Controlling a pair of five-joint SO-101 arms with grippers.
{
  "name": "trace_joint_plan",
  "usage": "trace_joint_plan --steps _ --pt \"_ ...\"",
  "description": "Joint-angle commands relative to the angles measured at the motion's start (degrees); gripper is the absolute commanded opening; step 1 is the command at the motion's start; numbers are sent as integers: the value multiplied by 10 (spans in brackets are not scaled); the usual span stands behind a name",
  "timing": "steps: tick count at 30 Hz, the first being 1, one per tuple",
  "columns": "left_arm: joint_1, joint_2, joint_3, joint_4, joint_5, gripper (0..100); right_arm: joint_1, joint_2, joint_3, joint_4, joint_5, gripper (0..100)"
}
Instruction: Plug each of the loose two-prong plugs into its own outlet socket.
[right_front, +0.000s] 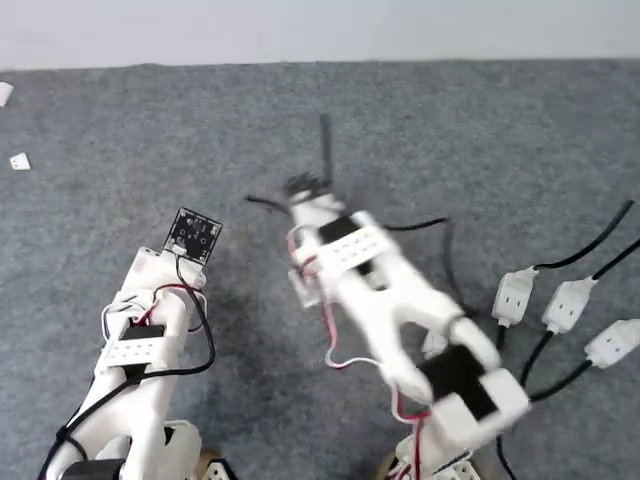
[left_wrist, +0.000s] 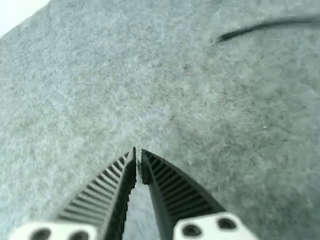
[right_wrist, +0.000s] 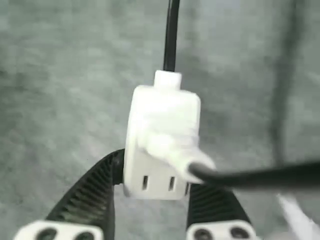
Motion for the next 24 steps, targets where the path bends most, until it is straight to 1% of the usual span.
trace_joint_plan --steps 1,5,7,9,14,16,19,21,22,24 --pt "-3 -12 -2 -20 9 12 93 -153 2 38 28 8" --pt "-3 -12 -5 -21 10 12 200 -284 78 29 91 8" --pt "-6 -12 -6 -25 11 12 263 -333 121 9 105 8" --pt "-19 -11 -5 -47 20 12 335 -362 159 -18 117 8" --pt "-48 -11 -5 -80 112 12 527 -343 229 -120 133 8" --pt "-54 -15 -5 -88 136 12 581 -318 251 -172 133 8" --pt "-57 -18 -3 -87 157 12 617 -270 260 -224 133 9" --pt "-66 -31 -1 -86 161 12 627 -244 253 -232 130 24" --pt "-72 -46 2 -84 165 12 631 -233 244 -219 129 58" --pt "-79 -95 20 -70 183 12 627 -218 215 -165 128 158"
